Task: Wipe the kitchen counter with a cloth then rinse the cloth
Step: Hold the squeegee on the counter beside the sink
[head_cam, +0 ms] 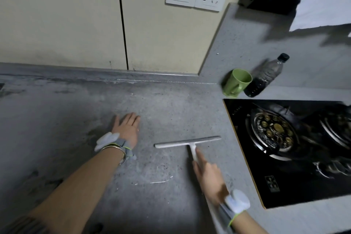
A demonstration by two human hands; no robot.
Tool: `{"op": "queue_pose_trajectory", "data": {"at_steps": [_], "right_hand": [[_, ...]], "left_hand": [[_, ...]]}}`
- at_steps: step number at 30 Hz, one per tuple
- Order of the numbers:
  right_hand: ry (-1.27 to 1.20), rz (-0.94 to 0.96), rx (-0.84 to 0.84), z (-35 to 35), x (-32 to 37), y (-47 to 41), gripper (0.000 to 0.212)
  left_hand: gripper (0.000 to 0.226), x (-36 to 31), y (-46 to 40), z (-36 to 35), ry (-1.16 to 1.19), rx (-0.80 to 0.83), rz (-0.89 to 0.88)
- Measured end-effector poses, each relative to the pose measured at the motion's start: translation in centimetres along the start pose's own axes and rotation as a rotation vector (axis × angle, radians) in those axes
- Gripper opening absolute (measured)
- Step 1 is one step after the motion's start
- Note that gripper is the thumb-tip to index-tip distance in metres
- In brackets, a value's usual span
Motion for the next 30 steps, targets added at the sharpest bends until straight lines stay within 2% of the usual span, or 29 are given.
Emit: {"op": "queue_pose_trajectory", "data": {"at_steps": [5,11,15,18,23,30], "right_hand": [[-0.049,-0.008,-0.022,-1.0,-2.6,4.6,0.053],[0.023,-0.115,0.012,-1.5,-3.9,6.4,0.056],[-0.042,-0.065,-0.002,0.9,-3.8,5.3,0.050],[-0.177,0.003,-0.054,4.0,-2.3,1.8,0.046],[-0.246,0.034,-0.094,7.7,1.2,-8.2,0.045],[-0.164,0.063,-0.123,9.6,6.7,-19.8,0.042]], "left_hand": [[0.051,-1.1,0.3,-0.7,0.001,-0.028,-0.048],[0.052,-2.2,-0.2,-0.8,-0.038,-0.006,-0.075],[0.052,-2.3,-1.1,0.3,-0.057,0.007,-0.099],[0.052,-2.1,-1.8,1.0,-0.065,0.085,-0.078],[0.057,-2.8,-2.8,0.8,-0.035,0.186,-0.025],[0.061,-1.2,-3.4,-3.5,0.026,0.019,0.004]]}}
Point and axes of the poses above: each hand's wrist, its own y-axis away from the middle knuckle, its own z-axis out of the back of the hand, x = y × z, the point moved 1 cm from there along -y, towards the middle knuckle, and after that the axes turned 13 degrees about -z, right-handed, at the moved point
